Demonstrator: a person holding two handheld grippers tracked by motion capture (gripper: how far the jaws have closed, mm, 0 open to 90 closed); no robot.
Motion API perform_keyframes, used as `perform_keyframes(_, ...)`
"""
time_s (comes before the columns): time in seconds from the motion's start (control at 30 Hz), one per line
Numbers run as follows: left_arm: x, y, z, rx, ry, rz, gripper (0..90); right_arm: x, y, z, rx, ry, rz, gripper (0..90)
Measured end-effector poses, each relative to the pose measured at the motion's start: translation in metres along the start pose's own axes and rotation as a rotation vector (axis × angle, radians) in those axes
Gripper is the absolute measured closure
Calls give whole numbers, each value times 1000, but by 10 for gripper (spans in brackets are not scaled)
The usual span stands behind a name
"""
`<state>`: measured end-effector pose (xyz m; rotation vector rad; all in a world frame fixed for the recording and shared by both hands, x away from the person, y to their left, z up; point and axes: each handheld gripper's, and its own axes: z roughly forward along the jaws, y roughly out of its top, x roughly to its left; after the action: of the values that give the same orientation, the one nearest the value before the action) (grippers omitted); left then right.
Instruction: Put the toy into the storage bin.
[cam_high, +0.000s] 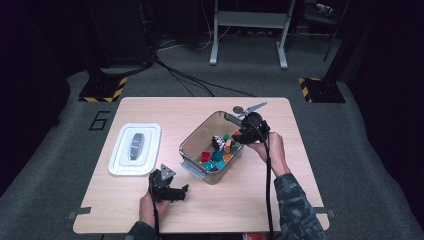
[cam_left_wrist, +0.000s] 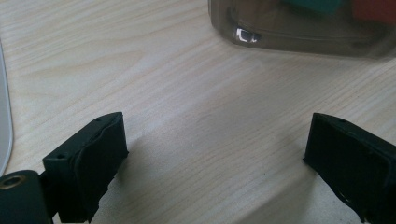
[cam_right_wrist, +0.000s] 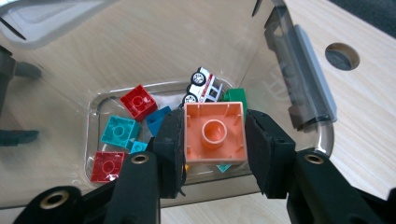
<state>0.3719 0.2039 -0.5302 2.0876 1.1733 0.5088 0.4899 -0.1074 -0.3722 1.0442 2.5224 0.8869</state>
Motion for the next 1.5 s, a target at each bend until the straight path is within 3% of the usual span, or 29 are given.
perform_keyframes(0.37, 0, 0, 0, 1, -1, 3, 54, 3, -4, 1, 12, -15, 0, 551)
perform_keyframes(0.6, 0, 0, 0, 0, 0, -1, 54, 3, -11, -16, -52, -28, 32, 315)
perform_keyframes(0.63, 0, 0, 0, 0, 0, -1, 54, 3, -11, -16, -52, -28, 32, 315)
perform_keyframes(0.67, 0, 0, 0, 0, 0, 2, 54, 3, -17, -23, -74, -24, 44, 236)
perform_keyframes(0.8, 0, 0, 0, 1, -1, 4, 54, 2, -28, -30, -107, -20, 72, 147)
perform_keyframes(1.13, 0, 0, 0, 0, -1, 2, 54, -6, -74, -32, -131, -14, 135, 68)
perform_keyframes(1.5, 0, 0, 0, 1, -1, 6, 53, -11, -126, -11, -110, -43, 218, 36)
